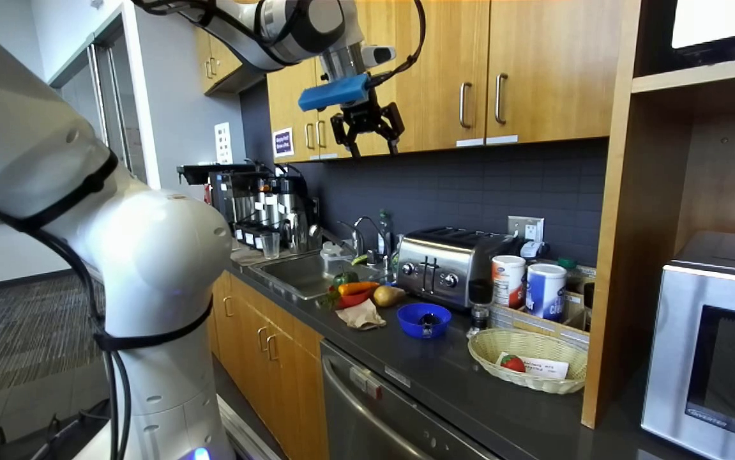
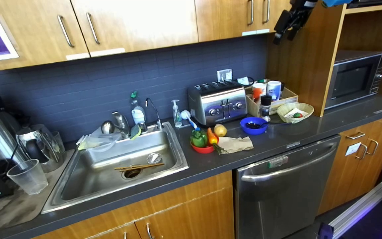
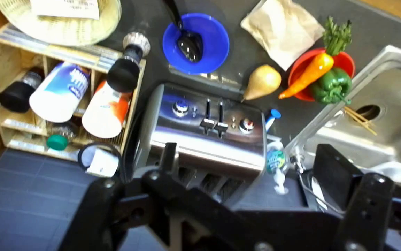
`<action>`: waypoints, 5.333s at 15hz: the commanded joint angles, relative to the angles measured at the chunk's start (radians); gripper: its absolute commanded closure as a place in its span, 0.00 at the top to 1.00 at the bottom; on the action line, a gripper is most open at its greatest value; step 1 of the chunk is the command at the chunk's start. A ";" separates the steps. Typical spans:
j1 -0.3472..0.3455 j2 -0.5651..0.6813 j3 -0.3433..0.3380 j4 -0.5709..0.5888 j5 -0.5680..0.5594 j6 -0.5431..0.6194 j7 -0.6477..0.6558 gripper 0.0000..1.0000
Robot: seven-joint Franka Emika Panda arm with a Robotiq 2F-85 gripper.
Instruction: Open the top left cabinet door
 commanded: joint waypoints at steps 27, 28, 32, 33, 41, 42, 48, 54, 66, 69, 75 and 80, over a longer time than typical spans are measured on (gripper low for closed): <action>0.200 0.196 -0.194 -0.052 0.140 1.029 0.056 1.00; 0.197 0.215 -0.191 -0.049 0.141 1.056 0.075 1.00; 0.192 0.266 -0.182 -0.040 0.148 1.132 0.112 1.00; 0.185 0.275 -0.177 -0.038 0.149 1.150 0.121 1.00; 0.074 0.314 -0.089 0.040 0.144 1.185 0.211 1.00; 0.058 0.327 -0.076 0.054 0.145 1.184 0.217 1.00; -0.037 0.397 0.003 0.085 0.177 1.178 0.210 1.00; -0.018 0.378 -0.022 0.060 0.137 1.183 0.225 1.00; 0.069 0.350 -0.086 0.076 0.136 1.186 0.259 1.00; 0.075 0.370 -0.098 0.124 0.142 1.186 0.264 1.00; 0.083 0.438 -0.127 0.169 0.148 1.193 0.279 1.00; 0.088 0.479 -0.138 0.174 0.142 1.187 0.286 1.00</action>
